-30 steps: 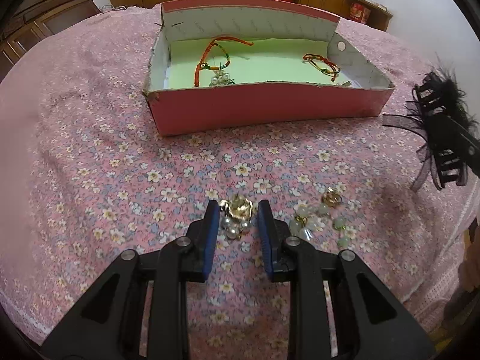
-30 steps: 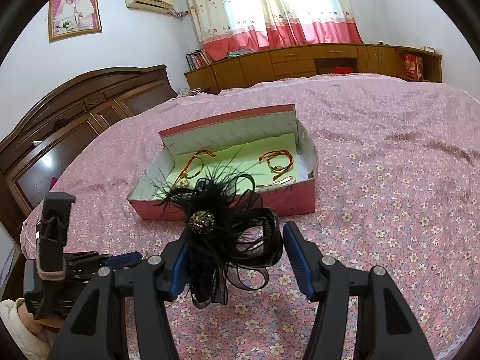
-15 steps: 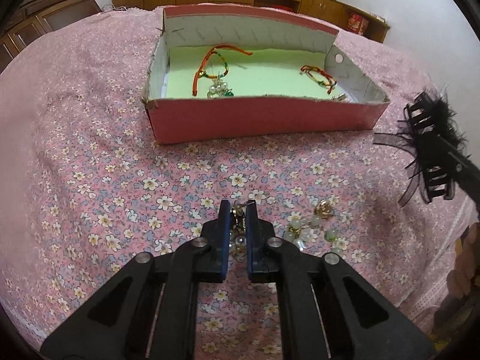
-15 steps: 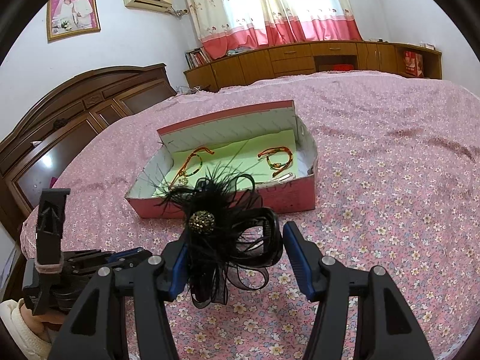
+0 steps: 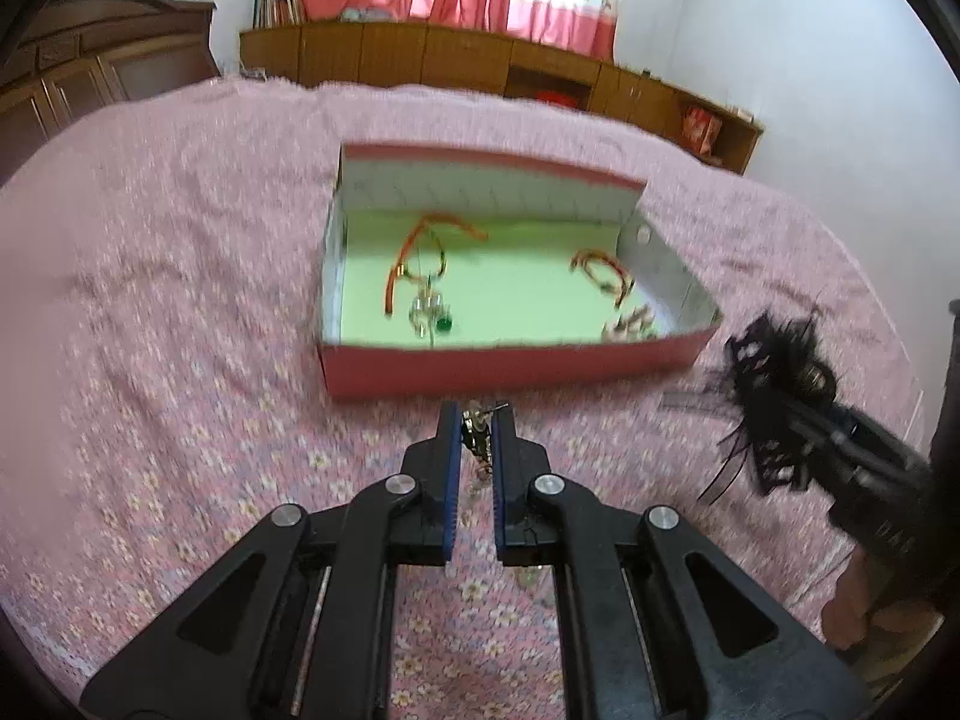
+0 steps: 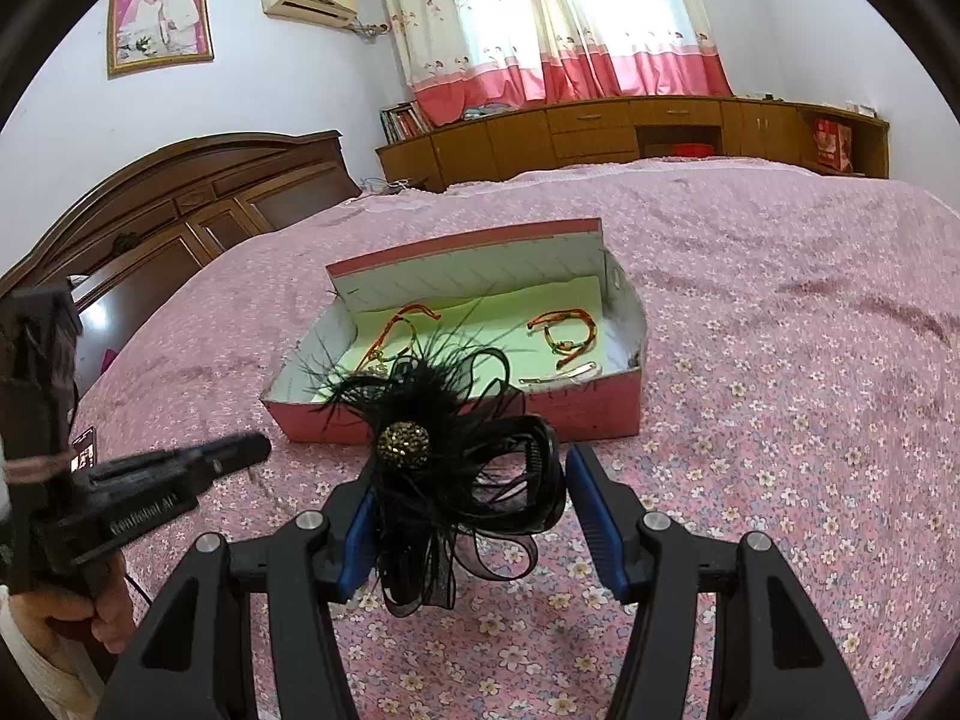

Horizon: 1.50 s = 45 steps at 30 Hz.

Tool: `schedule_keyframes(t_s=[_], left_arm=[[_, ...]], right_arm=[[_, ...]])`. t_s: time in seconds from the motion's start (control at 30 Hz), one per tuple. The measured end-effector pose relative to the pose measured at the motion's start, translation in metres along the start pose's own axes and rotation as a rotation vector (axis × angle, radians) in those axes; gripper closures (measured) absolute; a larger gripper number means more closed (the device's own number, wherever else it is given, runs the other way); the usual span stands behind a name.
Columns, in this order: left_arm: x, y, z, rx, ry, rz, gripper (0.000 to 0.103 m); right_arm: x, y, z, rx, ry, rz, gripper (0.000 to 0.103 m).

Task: Organize jewelry
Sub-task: 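Carry the pearl earring and black fascinator into the box with both tools, then open the left tool onto the lining while the right tool releases the fascinator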

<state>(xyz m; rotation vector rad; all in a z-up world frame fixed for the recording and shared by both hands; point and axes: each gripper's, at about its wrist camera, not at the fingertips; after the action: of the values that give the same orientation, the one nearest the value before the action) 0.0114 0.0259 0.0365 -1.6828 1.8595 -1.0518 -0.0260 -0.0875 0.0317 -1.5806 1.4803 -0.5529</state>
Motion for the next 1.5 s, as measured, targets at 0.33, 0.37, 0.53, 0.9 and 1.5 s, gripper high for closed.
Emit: schedule_keyframes(t_s=[0.33, 0.37, 0.53, 0.9, 1.5], left_arm=[[0.01, -0.029, -0.017, 0.144, 0.001, 0.027, 0.102], [0.011, -0.031, -0.016, 0.156, 0.002, 0.03, 0.102], [0.014, -0.041, -0.012, 0.204, 0.009, 0.042, 0.102], [0.008, -0.063, 0.009, 0.289, -0.005, 0.042, 0.102], [-0.009, -0.071, 0.08, 0.206, -0.05, 0.011, 0.102]], right_arm=[[-0.003, -0.017, 0.005, 0.059, 0.004, -0.027, 0.043], [-0.003, -0.017, 0.005, 0.059, 0.004, -0.027, 0.043], [-0.006, -0.031, 0.013, 0.103, 0.012, -0.046, 0.043], [0.0, -0.058, 0.035, 0.161, 0.041, -0.058, 0.043], [0.03, -0.081, 0.111, 0.095, 0.115, -0.014, 0.043]])
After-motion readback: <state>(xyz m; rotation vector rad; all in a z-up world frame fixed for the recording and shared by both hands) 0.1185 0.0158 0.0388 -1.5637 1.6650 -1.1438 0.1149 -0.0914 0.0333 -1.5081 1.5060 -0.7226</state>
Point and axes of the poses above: each gripper's, at about its wrist camera, not at the fingertips, and z roughly the way its jaws point, x to its right, y to its underside, and after that the axes turned 2 degrees about x, right-handed
